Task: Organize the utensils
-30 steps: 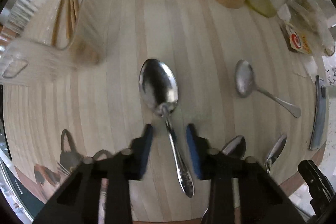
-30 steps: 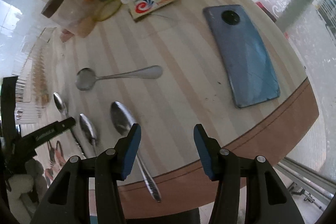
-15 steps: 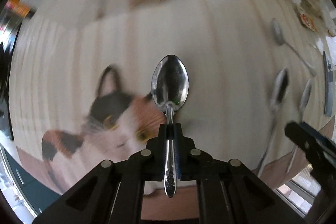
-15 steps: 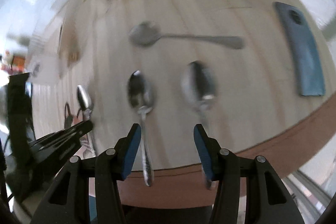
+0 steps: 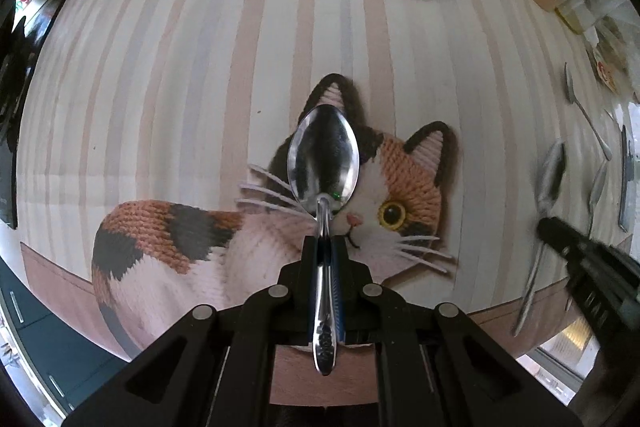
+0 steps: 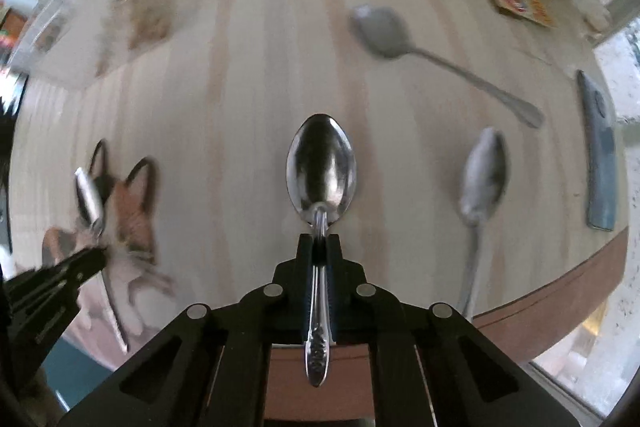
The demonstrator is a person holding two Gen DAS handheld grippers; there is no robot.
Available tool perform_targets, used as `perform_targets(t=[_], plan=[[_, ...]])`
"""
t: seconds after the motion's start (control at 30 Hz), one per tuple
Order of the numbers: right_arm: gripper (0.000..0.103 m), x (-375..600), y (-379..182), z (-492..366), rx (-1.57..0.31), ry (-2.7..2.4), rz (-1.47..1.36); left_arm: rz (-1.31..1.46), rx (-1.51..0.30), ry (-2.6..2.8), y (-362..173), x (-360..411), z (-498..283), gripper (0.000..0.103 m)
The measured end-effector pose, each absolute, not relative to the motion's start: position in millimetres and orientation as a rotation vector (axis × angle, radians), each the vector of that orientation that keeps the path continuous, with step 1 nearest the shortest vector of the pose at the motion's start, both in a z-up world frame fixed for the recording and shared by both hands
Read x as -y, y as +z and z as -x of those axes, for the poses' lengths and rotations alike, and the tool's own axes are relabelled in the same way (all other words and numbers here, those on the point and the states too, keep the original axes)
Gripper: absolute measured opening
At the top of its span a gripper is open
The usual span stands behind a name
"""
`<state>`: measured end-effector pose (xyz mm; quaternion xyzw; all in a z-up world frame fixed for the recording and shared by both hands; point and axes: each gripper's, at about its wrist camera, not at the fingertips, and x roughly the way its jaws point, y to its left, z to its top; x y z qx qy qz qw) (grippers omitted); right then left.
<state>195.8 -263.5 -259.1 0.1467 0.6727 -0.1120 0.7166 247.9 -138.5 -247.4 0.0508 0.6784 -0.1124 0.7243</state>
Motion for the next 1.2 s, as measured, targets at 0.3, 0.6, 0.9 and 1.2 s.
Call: perform_targets(t=[0.3, 0.6, 0.9, 1.2], plan=[[0.007, 229, -272, -196, -1.527, -0.200, -0.308, -0.132, -1.502, -0.270, -243, 128, -265, 0.007], [0.007, 218, -269, -218, -1.552, -0.209, -0.268, -0.121, -1.529, -0.277, -249, 126, -267, 0.008], [0.007, 213, -270, -215, -1.555, -0.214, -0.247, -0.124, -1.517, -0.276, -253, 127, -264, 0.005], [0.005, 225, -267, -204, -1.504, -0.235, -0.293, -0.150, -1.466, -0.270, -240, 126, -256, 0.001]])
